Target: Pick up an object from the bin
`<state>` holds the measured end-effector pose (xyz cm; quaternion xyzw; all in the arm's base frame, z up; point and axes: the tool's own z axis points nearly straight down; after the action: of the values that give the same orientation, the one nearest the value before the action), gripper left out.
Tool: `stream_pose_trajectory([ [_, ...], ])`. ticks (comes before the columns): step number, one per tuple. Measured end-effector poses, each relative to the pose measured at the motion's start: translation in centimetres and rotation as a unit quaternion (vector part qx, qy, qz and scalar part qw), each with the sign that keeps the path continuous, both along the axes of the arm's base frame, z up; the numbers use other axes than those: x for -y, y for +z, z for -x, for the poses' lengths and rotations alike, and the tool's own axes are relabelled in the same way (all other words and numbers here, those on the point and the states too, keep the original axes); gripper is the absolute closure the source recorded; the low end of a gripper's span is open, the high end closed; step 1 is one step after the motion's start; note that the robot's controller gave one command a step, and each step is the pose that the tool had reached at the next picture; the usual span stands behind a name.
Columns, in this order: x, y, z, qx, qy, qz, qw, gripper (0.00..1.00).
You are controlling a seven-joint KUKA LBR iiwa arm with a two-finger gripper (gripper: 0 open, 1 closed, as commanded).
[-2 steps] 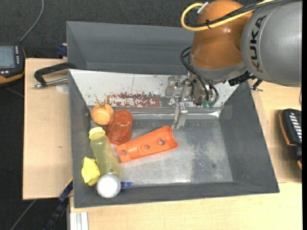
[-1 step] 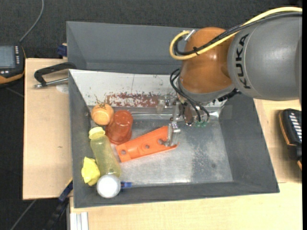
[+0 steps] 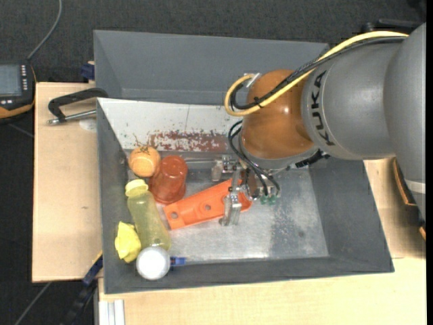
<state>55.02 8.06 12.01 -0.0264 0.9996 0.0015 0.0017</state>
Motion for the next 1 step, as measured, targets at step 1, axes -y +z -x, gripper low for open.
stream_pose_trajectory([
  [1, -0.87, -3.08, -1.02, 0.0007, 0.096, 0.000, 0.9953, 1.00],
])
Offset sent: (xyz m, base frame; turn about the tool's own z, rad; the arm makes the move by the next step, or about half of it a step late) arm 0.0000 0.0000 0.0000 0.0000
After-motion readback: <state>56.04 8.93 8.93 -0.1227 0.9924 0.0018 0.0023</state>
